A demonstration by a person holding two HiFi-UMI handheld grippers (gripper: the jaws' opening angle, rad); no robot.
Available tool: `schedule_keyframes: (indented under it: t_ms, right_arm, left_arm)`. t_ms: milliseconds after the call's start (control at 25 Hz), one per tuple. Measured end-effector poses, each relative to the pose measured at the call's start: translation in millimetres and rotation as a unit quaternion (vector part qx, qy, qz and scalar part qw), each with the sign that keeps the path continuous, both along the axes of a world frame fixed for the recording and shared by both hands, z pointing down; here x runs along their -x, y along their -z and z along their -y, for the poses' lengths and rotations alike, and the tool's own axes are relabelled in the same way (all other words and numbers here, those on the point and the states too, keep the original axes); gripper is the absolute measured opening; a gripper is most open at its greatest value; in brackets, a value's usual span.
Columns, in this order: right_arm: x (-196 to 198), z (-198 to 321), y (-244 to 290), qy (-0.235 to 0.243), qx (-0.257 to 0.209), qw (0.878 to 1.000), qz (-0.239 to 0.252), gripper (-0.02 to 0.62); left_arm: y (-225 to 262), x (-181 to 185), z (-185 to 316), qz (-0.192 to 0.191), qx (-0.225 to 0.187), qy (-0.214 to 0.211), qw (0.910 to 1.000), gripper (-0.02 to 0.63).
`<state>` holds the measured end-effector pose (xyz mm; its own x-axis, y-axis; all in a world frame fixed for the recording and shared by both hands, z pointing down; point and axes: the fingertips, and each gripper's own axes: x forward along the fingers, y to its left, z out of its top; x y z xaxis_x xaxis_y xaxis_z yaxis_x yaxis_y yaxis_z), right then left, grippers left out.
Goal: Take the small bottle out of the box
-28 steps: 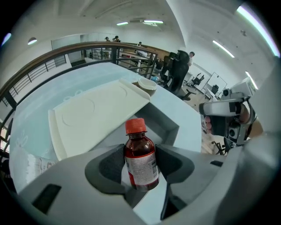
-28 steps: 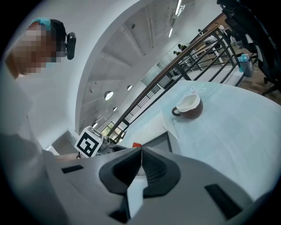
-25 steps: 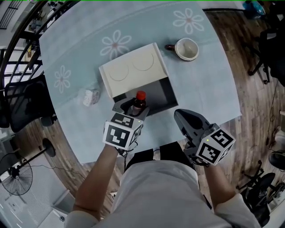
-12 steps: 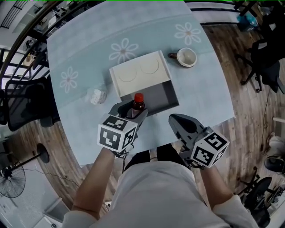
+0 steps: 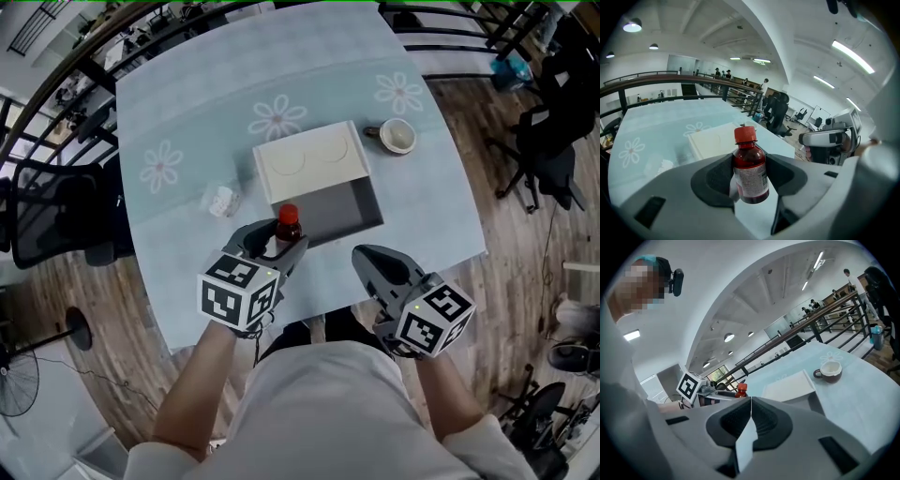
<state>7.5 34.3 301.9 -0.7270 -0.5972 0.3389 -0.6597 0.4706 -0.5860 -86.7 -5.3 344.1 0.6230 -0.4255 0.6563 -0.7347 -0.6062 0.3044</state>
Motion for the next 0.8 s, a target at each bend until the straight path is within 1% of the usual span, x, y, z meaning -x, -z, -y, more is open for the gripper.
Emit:
schedule_keyframes:
  t_ms: [360,560,800]
  right_arm:
    - [34.6,-15.7,23.9,0.010,-0.029,0.999,-0.012,0.021]
    - [50.9,-21.9,35.3,0.010,-0.042,0.999,-0.014,0.021]
    - [67.3,-29.4,45.4,0.016,-0.063,0.998,-0.027,0.021]
  left_arm:
    - [32.2,38.8,-28.5,-0.030,-0.037,0.008,0.9988,0.227]
    - [49.7,58.3,-40.3,-0.061,-0.063,0.016,0.9960,0.227]
    - [70.7,74.1,-49.8,-0.080,-0.101,0.017,0.9915,0.227]
